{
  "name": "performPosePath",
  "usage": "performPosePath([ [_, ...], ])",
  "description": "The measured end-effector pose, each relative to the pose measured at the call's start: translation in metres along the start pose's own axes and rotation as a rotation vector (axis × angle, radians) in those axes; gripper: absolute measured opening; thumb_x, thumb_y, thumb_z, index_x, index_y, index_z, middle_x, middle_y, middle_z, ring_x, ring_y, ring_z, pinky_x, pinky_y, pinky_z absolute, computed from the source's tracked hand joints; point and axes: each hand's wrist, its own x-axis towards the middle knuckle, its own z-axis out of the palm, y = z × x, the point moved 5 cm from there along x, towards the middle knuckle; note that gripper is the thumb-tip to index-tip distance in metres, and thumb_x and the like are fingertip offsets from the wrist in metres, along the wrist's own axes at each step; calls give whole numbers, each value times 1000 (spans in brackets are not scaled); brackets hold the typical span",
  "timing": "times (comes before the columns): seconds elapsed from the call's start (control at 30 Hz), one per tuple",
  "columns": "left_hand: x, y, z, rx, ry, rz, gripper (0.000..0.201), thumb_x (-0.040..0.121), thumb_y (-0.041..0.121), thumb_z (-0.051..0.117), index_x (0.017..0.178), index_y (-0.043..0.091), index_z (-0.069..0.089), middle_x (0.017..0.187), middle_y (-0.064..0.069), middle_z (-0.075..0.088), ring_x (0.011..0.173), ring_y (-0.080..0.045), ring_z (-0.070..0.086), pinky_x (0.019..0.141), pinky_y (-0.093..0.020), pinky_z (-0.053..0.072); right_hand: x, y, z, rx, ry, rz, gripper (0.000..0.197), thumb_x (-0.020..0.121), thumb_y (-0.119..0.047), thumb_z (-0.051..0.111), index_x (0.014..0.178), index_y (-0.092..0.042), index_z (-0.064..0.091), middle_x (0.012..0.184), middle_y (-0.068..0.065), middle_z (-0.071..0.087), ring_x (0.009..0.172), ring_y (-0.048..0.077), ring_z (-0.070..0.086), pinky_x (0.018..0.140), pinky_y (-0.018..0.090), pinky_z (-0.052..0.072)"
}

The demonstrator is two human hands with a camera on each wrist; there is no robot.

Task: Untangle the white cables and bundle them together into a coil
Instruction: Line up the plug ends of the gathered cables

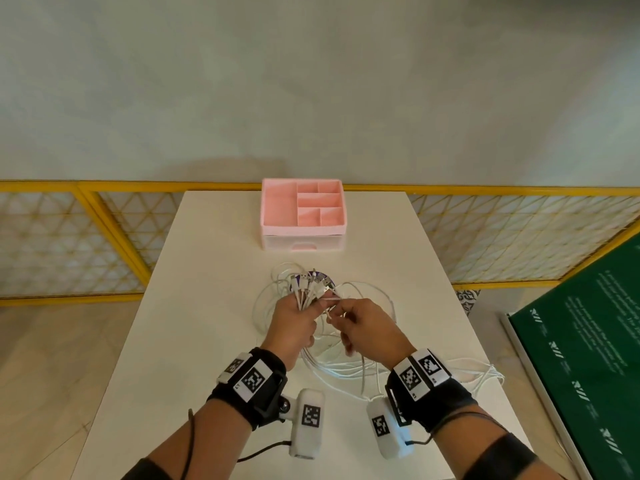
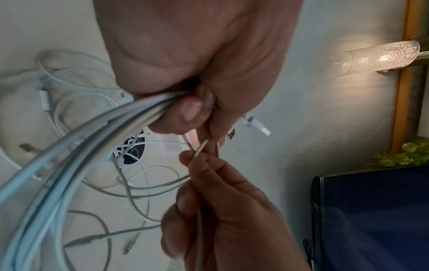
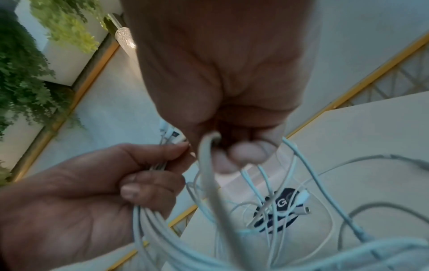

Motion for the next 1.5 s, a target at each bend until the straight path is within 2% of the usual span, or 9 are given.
performPosePath([
  [0.07, 0, 2, -2, 0, 8, 4, 16, 93, 17, 68, 92, 26, 80, 87, -12, 55, 47, -12, 25, 45, -24, 21, 0, -1, 2, -101, 82, -21, 14, 95, -22, 62, 86, -16, 71, 52, -7, 54, 41, 3, 47, 50, 18, 39],
  [0.2, -1, 9, -5, -31, -3, 18, 16, 95, 20, 65, 96, 25, 80, 97, -10, 65, 49, -12, 22, 47, -27, 19, 0, 7, 9, -178, 124, 10, 16, 93, -23, 63, 82, -18, 74, 56, -11, 55, 47, -1, 49, 53, 14, 34],
  [0.4, 4, 10, -8, -119, 22, 18, 12, 93, 23, 70, 97, 23, 80, 97, -8, 61, 47, -10, 23, 45, -25, 19, -7, 21, 14, -308, 94, 52, 24, 97, -21, 57, 111, -17, 76, 101, -3, 75, 75, 7, 59, 72, 17, 40],
  [0.53, 11, -3, -8, 20, 42, 2, 14, 93, 20, 69, 104, 21, 78, 88, -10, 54, 46, -12, 24, 44, -23, 21, -10, 18, 15, -185, 93, -35, 20, 97, -17, 58, 106, -22, 75, 88, -17, 70, 67, -3, 59, 68, 10, 40],
  [0.73, 15, -10, -10, 166, 89, -11, 18, 86, 14, 75, 103, 10, 73, 66, -1, 56, 38, -6, 39, 42, -20, 31, -16, 17, 15, -72, 75, -121, 22, 97, -13, 59, 104, -24, 76, 92, -10, 74, 79, 2, 63, 74, 14, 46],
  [0.9, 11, -10, -5, 286, -18, -63, 17, 82, 11, 75, 98, 4, 71, 69, -6, 60, 42, -11, 40, 43, -22, 30, -21, 10, 18, -61, 45, -219, 19, 95, -11, 62, 103, -21, 76, 94, -9, 72, 82, 4, 64, 78, 17, 48],
  [1.27, 19, -2, -29, -158, 320, -85, 33, 72, 13, 89, 101, 4, 74, 82, -10, 54, 45, -14, 27, 39, -20, 27, -27, 34, 21, -333, -78, -27, 23, 92, -20, 57, 101, -25, 77, 84, -6, 73, 74, 8, 62, 76, 26, 51],
  [1.4, 16, 2, -26, -188, 308, -77, 31, 74, 15, 87, 101, 7, 74, 85, -9, 60, 45, -12, 27, 38, -21, 28, -25, 32, 14, -290, -8, -17, 21, 92, -20, 56, 98, -25, 76, 89, -8, 75, 78, 5, 64, 78, 25, 53],
  [1.5, 11, 2, -14, -164, 205, -104, 27, 78, 13, 84, 102, 6, 75, 89, -11, 69, 43, -9, 27, 41, -21, 24, -22, 23, 10, -234, 113, -53, 19, 94, -18, 58, 98, -24, 75, 76, -15, 67, 63, -3, 57, 64, 12, 43],
])
